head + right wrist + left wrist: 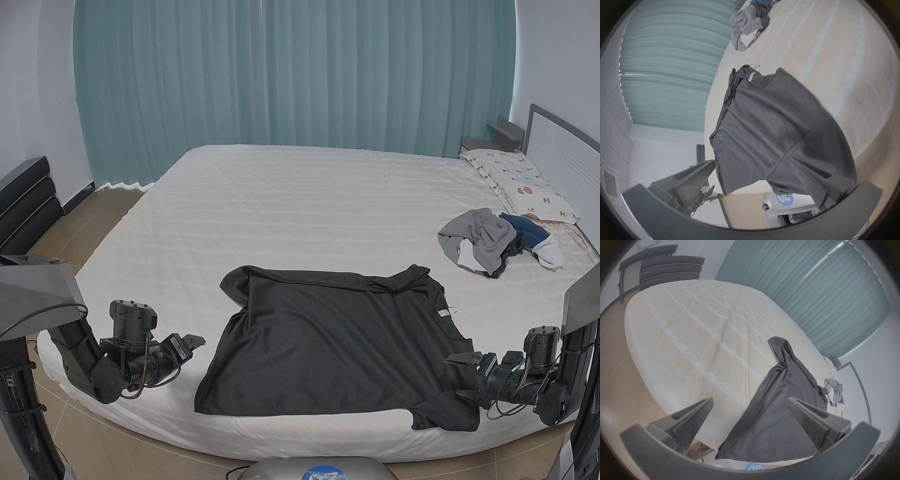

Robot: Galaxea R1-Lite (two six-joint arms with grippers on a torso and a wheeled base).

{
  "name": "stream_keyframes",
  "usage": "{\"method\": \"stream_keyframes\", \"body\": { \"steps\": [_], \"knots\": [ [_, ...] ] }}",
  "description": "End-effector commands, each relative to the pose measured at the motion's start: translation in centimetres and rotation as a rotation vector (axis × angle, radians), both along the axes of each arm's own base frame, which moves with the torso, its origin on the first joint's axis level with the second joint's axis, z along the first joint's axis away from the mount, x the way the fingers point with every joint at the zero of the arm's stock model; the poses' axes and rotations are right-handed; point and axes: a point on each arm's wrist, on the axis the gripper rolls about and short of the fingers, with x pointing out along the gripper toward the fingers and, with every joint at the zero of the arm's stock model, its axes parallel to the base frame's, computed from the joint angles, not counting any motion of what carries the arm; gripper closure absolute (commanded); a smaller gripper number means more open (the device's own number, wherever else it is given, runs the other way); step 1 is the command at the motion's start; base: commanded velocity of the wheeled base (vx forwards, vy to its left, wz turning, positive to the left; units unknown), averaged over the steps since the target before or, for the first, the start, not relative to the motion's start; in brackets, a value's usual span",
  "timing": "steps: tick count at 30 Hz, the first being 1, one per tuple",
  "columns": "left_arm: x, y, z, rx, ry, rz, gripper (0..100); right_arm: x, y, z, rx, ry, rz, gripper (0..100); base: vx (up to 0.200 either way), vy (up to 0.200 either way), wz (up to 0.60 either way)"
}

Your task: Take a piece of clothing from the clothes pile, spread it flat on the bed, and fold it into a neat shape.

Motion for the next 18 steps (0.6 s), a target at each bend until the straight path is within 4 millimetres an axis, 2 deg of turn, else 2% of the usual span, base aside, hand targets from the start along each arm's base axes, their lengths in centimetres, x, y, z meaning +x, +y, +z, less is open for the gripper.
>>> {"method": "stream_keyframes", "body": {
  "steps": [1, 9, 15, 18],
  "knots": [
    [-0.1, -0.7, 0.2, -0.011, -0.007, -0.014, 0, 0.1, 0.0, 0.0, 0.001, -0.007, -0.003, 0, 0.200, 0.000, 0.00],
    [0.1, -1.6, 0.5, -0.052, -0.013, -0.012, 0, 0.0, 0.0, -0.1, -0.001, -0.003, 0.000, 0, 0.200, 0.000, 0.00],
    [0.4, -1.9, 0.2, -0.053, -0.013, -0.014, 0, 0.0, 0.1, -0.1, -0.002, -0.001, 0.003, 0, 0.000, 0.000, 0.00],
    [1.7, -2.1, 0.2, -0.054, -0.043, -0.005, 0, 0.0, 0.1, -0.1, -0.002, -0.001, 0.005, 0, 0.000, 0.000, 0.00]
  ]
}}
